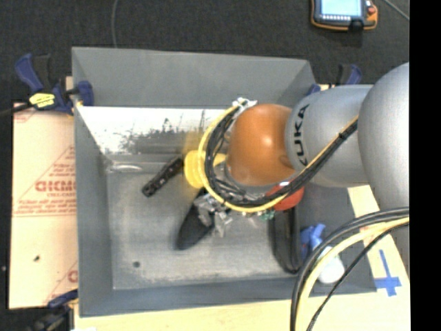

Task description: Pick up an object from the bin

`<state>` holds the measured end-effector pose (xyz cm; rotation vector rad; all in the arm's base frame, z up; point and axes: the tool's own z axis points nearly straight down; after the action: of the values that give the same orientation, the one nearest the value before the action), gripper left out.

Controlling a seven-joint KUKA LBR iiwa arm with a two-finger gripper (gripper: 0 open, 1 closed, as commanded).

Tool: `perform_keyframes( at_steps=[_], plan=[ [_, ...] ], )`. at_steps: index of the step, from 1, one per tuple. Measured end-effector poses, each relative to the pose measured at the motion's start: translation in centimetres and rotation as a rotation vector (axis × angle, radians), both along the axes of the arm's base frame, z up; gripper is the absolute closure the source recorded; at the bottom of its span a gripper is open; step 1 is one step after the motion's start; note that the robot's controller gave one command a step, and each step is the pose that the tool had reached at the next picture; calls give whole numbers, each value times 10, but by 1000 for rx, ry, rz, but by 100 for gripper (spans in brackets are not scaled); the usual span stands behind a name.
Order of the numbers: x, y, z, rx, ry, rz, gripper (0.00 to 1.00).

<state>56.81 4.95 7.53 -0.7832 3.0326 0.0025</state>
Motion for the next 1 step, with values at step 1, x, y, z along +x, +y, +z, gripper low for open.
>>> perform_keyframes(
  at_steps=[1],
  plan=[
    [-3,-1,19,-1,12,-1,100]
  ],
)
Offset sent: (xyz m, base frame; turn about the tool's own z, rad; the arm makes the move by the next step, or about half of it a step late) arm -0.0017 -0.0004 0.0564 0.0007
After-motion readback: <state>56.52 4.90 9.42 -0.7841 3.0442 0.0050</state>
